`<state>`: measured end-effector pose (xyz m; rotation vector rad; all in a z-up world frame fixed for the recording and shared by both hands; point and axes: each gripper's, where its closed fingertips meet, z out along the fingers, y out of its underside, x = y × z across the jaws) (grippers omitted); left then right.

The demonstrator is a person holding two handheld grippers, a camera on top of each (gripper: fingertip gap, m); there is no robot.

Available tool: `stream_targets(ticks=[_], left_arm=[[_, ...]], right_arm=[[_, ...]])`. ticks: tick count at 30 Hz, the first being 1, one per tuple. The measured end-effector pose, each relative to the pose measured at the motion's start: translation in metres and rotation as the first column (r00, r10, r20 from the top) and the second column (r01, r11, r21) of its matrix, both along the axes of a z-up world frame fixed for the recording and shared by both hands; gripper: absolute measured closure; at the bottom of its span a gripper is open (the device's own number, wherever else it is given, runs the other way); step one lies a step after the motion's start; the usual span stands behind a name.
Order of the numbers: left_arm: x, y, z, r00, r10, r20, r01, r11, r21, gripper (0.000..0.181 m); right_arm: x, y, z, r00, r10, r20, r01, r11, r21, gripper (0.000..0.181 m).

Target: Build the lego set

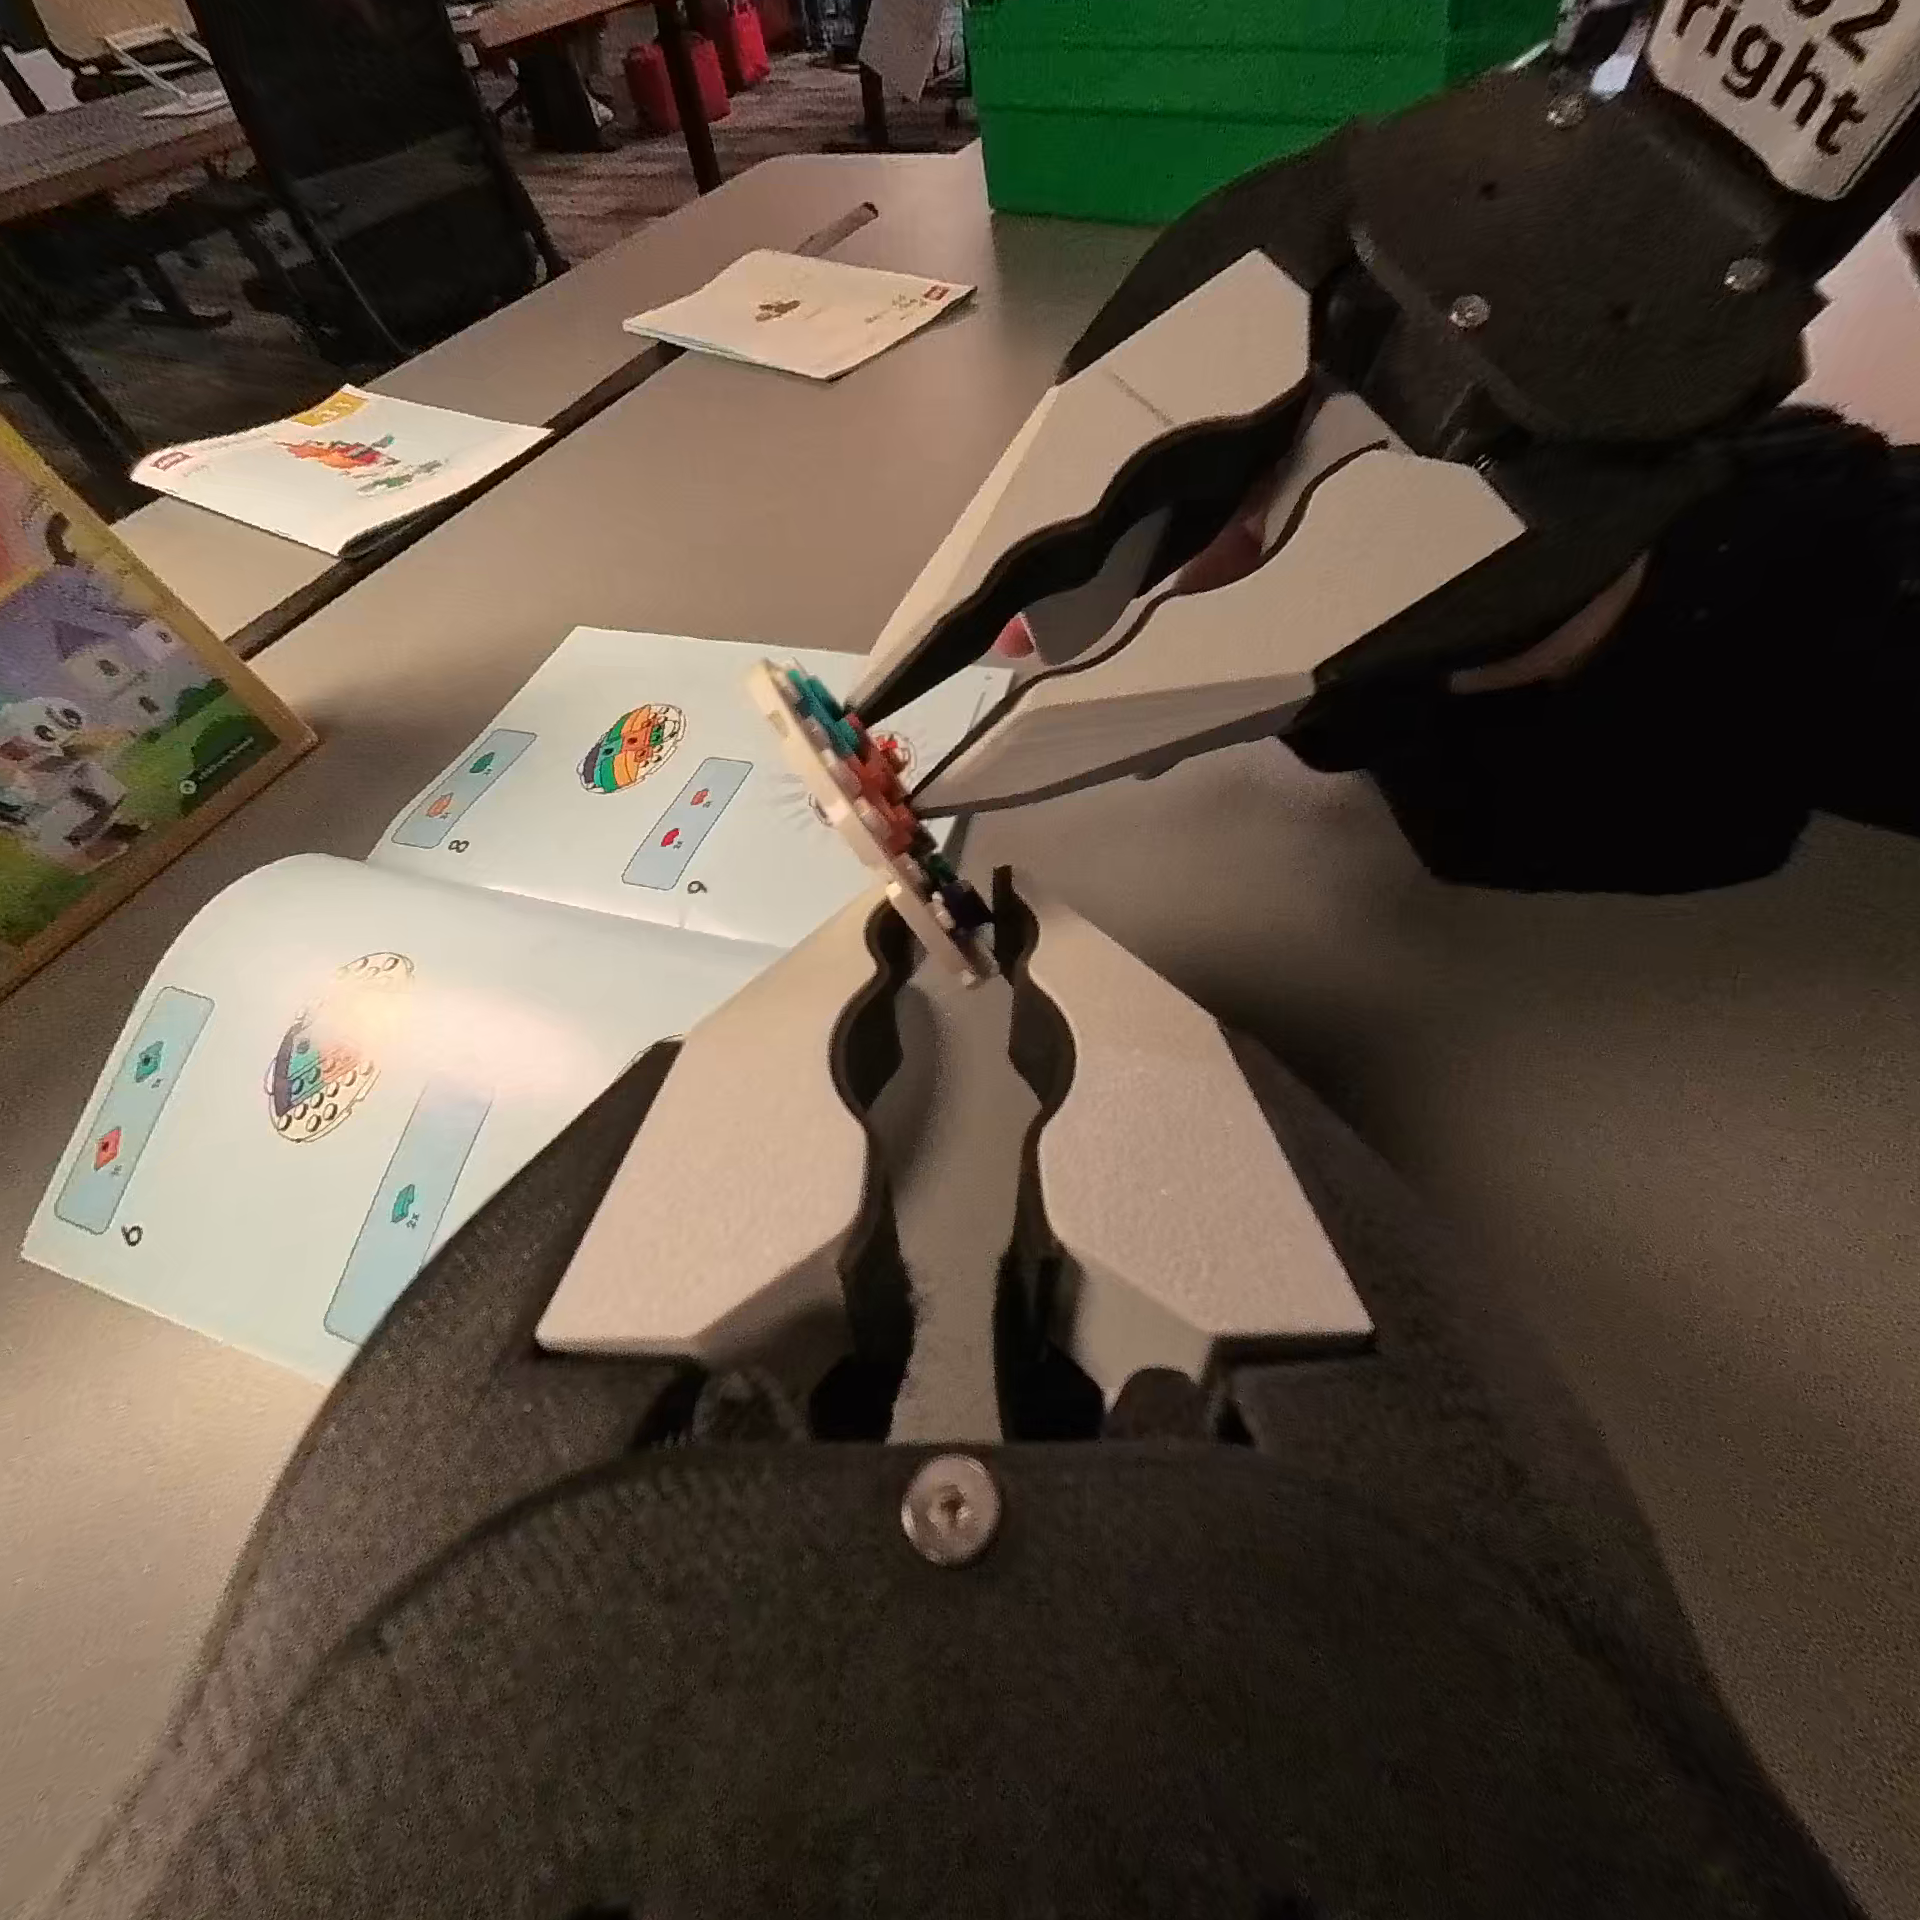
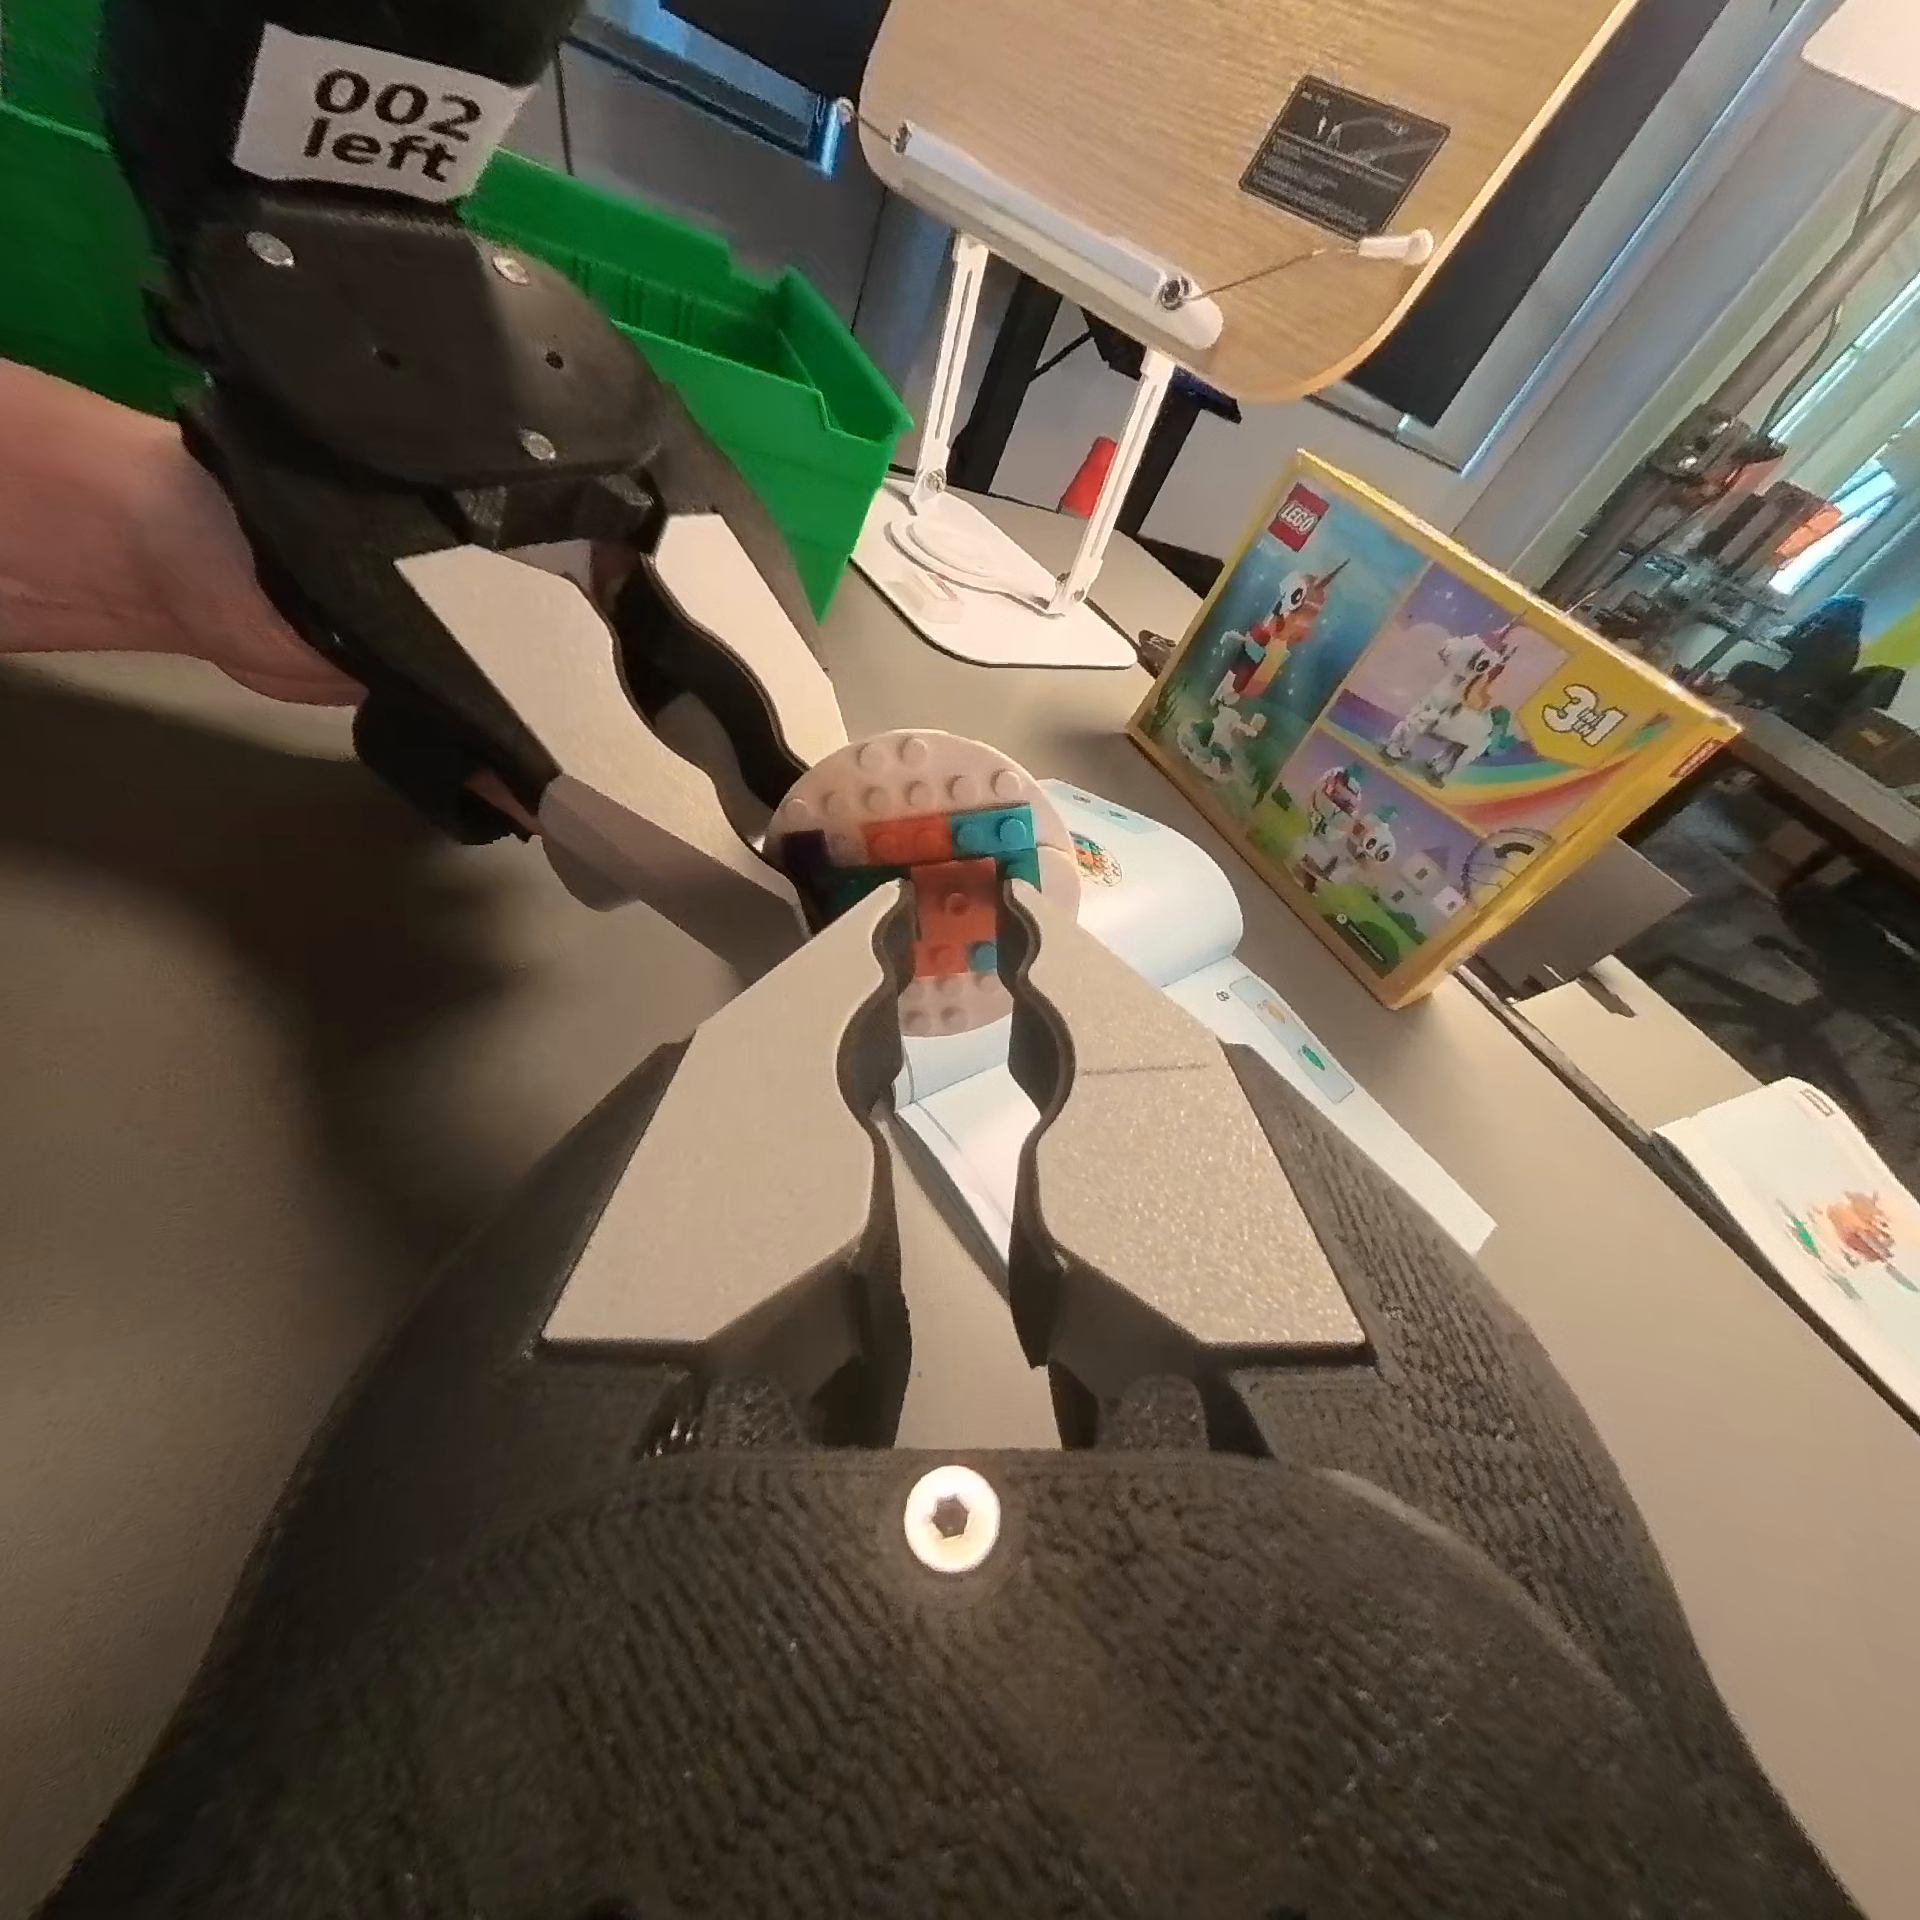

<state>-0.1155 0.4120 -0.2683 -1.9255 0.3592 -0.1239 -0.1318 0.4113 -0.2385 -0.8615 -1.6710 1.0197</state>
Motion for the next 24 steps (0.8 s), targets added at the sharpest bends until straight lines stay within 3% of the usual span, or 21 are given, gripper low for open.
stream_targets(ticks=[5, 15, 18, 21, 24], left_arm=[[-0.008, 0.001, -0.004, 0.999, 0.038, -0.020, -0.039, 0.999, -0.030, 0.169], [-0.015, 0.005, -0.008, 0.990, 0.113, 0.086, -0.106, 0.992, -0.075, 0.172], [-0.018, 0.007, -0.006, 0.975, 0.140, 0.171, -0.129, 0.989, -0.070, 0.172], [-0.006, 0.005, 0.018, 0.925, 0.035, 0.378, -0.050, 0.998, 0.029, 0.172], [0.007, -0.004, 0.052, 0.824, -0.147, 0.547, 0.052, 0.981, 0.185, 0.172]], right_arm=[[0.001, 0.004, 0.000, 0.999, -0.040, 0.006, 0.040, 0.996, 0.076, 0.175], [0.000, -0.001, -0.003, 1.000, -0.019, -0.009, 0.020, 0.991, 0.132, 0.181], [0.001, 0.001, 0.005, 0.996, -0.024, -0.081, 0.037, 0.987, 0.156, 0.181], [0.007, 0.015, 0.031, 0.964, -0.081, -0.255, 0.128, 0.977, 0.172, 0.166], [0.022, 0.034, 0.061, 0.872, -0.163, -0.461, 0.266, 0.949, 0.169, 0.165]])
